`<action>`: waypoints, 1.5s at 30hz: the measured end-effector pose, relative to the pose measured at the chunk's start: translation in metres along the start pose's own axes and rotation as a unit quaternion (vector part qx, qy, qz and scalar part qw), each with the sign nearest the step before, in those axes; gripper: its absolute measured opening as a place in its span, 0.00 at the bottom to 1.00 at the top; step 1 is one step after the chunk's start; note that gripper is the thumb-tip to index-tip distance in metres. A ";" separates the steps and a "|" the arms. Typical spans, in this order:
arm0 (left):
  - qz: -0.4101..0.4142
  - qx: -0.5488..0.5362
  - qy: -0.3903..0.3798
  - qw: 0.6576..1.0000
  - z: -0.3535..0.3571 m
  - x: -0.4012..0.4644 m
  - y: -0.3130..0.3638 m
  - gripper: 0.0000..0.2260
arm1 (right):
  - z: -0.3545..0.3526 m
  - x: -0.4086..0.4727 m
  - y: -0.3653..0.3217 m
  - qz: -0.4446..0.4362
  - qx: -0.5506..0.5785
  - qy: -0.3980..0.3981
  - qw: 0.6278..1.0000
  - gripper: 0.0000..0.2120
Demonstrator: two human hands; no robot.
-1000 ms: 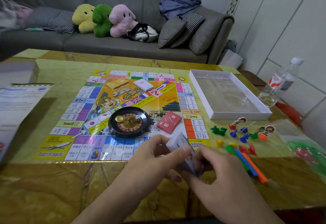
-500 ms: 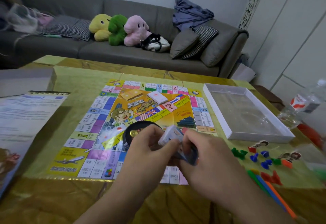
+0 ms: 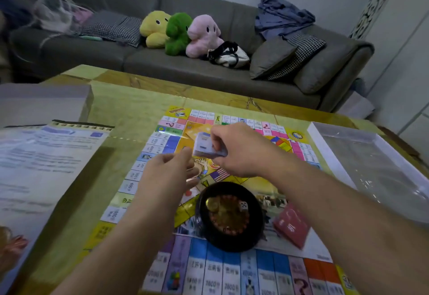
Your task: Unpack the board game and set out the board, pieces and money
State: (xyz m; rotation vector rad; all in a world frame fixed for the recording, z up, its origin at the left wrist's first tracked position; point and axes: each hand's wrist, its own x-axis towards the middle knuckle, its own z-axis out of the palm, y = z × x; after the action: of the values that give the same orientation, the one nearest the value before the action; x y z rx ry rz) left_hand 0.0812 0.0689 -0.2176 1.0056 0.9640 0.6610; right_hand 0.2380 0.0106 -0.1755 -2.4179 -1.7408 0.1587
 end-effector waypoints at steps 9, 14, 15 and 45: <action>0.012 0.018 0.059 0.998 -0.007 0.004 0.012 0.05 | 0.040 0.049 0.018 -0.086 -0.088 -0.096 0.988 0.14; 0.026 0.048 0.058 0.997 -0.002 -0.004 0.010 0.05 | 0.033 0.017 0.021 -0.046 -0.013 0.044 0.998 0.13; 0.035 0.057 0.054 0.996 -0.001 -0.008 0.010 0.05 | 0.031 0.001 0.022 -0.028 0.035 0.106 0.993 0.11; 0.293 0.484 -0.322 0.759 0.117 -0.196 -0.111 0.06 | -0.003 -0.390 0.161 0.396 0.114 0.310 0.857 0.17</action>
State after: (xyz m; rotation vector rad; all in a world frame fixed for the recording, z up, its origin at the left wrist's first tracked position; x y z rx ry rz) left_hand 0.1034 -0.1837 -0.2256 2.3432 0.2834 0.2037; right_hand 0.2644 -0.4095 -0.2059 -2.4457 -0.3902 -0.2833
